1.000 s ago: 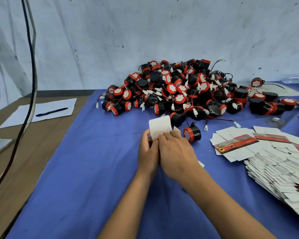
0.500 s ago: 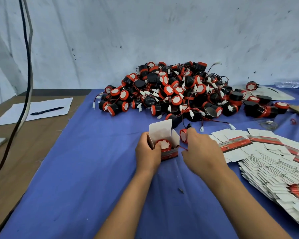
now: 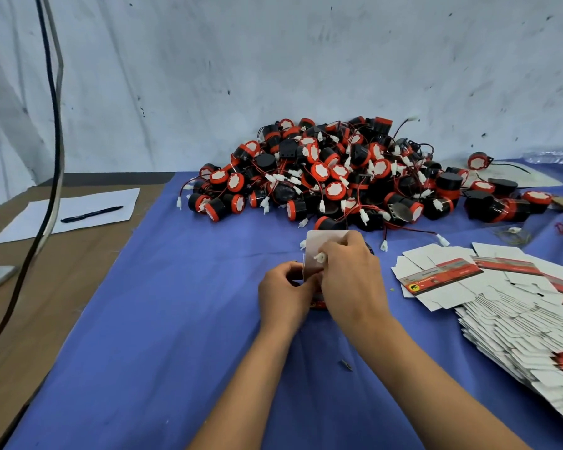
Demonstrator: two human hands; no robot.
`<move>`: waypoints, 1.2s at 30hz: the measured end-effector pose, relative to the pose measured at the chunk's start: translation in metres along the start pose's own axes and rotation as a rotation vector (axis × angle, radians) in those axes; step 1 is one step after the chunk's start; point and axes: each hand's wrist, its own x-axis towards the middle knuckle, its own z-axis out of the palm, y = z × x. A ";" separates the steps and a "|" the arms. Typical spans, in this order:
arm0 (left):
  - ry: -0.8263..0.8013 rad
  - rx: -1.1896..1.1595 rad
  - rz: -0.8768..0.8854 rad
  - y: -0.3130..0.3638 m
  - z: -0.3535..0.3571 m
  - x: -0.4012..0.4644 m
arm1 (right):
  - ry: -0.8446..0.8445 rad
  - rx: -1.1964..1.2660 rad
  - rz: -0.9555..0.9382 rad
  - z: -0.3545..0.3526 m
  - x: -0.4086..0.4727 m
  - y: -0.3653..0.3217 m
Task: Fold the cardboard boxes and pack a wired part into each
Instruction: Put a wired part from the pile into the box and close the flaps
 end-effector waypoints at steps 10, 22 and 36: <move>0.010 0.034 0.018 -0.004 0.001 0.001 | 0.036 -0.084 0.038 0.006 -0.006 -0.008; 0.033 0.114 0.072 -0.007 0.001 0.002 | -0.031 -0.120 -0.077 0.004 -0.004 -0.009; -0.231 -0.118 0.048 -0.003 -0.020 0.000 | -0.420 -0.055 -0.080 -0.006 0.023 0.014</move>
